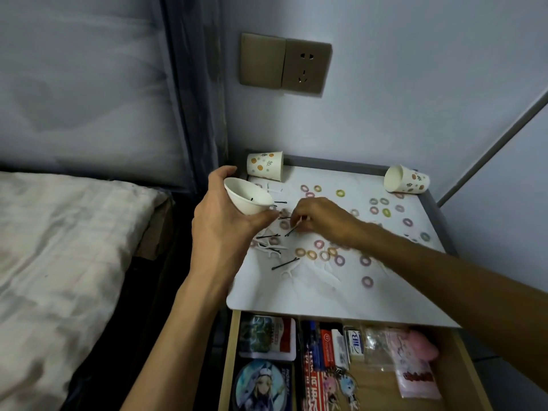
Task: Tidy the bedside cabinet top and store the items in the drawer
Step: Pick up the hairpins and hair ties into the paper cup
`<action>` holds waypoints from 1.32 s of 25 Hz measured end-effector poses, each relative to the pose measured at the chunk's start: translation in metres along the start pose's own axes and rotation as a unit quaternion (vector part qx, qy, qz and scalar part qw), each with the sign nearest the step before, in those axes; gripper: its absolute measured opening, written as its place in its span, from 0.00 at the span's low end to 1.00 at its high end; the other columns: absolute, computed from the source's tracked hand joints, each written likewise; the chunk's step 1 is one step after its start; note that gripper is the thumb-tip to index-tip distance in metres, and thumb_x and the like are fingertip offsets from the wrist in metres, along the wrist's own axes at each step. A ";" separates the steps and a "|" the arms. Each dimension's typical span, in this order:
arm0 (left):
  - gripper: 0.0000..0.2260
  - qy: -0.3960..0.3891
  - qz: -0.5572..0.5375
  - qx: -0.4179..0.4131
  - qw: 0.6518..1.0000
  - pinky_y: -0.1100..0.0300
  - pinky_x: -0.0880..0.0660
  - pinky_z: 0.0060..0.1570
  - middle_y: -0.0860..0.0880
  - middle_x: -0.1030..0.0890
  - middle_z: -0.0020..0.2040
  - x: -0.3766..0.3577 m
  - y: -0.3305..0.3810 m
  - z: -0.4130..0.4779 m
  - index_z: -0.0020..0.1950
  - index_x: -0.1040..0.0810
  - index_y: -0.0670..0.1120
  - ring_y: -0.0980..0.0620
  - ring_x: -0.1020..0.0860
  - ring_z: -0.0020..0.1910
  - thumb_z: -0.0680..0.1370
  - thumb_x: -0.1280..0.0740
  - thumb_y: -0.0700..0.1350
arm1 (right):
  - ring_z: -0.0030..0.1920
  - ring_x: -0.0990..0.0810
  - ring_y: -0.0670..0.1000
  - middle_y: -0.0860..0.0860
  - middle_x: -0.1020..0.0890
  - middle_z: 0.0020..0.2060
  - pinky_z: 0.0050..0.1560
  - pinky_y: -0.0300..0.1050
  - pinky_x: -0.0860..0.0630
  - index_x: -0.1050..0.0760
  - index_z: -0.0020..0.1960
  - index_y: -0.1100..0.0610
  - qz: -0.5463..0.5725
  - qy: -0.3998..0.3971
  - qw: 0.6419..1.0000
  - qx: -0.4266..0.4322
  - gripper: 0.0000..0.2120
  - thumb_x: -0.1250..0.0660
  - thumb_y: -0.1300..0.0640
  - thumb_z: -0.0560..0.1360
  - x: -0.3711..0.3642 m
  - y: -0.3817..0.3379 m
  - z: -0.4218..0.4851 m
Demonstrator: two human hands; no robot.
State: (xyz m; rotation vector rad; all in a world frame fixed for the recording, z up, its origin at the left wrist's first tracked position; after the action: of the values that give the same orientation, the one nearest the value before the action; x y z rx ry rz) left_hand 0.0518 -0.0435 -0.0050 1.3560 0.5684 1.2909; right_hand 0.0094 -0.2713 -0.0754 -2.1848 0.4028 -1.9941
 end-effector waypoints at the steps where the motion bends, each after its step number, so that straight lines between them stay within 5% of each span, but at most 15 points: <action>1: 0.38 0.008 0.002 -0.001 1.000 0.68 0.29 0.44 0.56 0.24 0.52 0.002 -0.002 0.001 0.69 0.32 0.52 0.56 0.25 0.51 0.63 0.19 0.49 | 0.49 0.22 0.47 0.48 0.19 0.48 0.52 0.45 0.24 0.18 0.51 0.53 0.007 0.000 1.000 -0.004 0.07 0.28 0.57 0.73 -0.008 0.001 0.001; 11: 0.37 0.031 0.000 0.007 1.000 0.66 0.30 0.45 0.56 0.24 0.52 0.005 -0.003 0.005 0.69 0.31 0.50 0.55 0.24 0.52 0.64 0.19 0.50 | 0.48 0.23 0.51 0.50 0.20 0.47 0.46 0.45 0.27 0.22 0.50 0.54 -0.038 0.000 0.998 -0.041 0.04 0.34 0.55 0.77 -0.017 0.004 0.002; 21: 0.37 0.030 -0.004 0.018 0.999 0.64 0.29 0.48 0.57 0.24 0.51 0.007 -0.001 0.005 0.69 0.31 0.52 0.56 0.25 0.52 0.64 0.19 0.50 | 0.41 0.19 0.49 0.52 0.16 0.40 0.47 0.45 0.21 0.20 0.41 0.53 0.120 0.085 0.970 -0.191 0.07 0.22 0.57 0.67 -0.023 0.011 0.000; 25: 0.37 0.031 -0.006 0.014 0.999 0.59 0.26 0.52 0.56 0.24 0.52 0.010 -0.001 0.004 0.69 0.31 0.51 0.54 0.24 0.52 0.63 0.19 0.51 | 0.38 0.20 0.49 0.50 0.16 0.39 0.44 0.43 0.23 0.17 0.41 0.53 0.067 0.085 0.976 -0.190 0.04 0.24 0.54 0.70 -0.023 0.005 -0.004; 33: 0.37 0.044 0.003 0.013 0.999 0.64 0.29 0.49 0.56 0.24 0.52 0.013 -0.004 0.007 0.69 0.31 0.51 0.55 0.25 0.52 0.64 0.19 0.51 | 0.48 0.22 0.56 0.55 0.19 0.46 0.44 0.44 0.30 0.20 0.51 0.56 -0.049 0.081 0.989 -0.114 0.06 0.31 0.57 0.75 0.000 0.003 0.027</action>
State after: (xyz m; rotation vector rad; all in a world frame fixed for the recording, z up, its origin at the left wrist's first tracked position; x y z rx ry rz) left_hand 0.0630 -0.0331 -0.0022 1.3280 0.6434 1.3572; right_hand 0.0358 -0.2754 -0.0791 -2.2178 0.5813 -2.2904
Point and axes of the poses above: each hand's wrist, its own z-axis towards the middle knuckle, its own x-axis out of the back of the hand, y = z × x, the point moved 2 cm from there along z, towards the middle knuckle
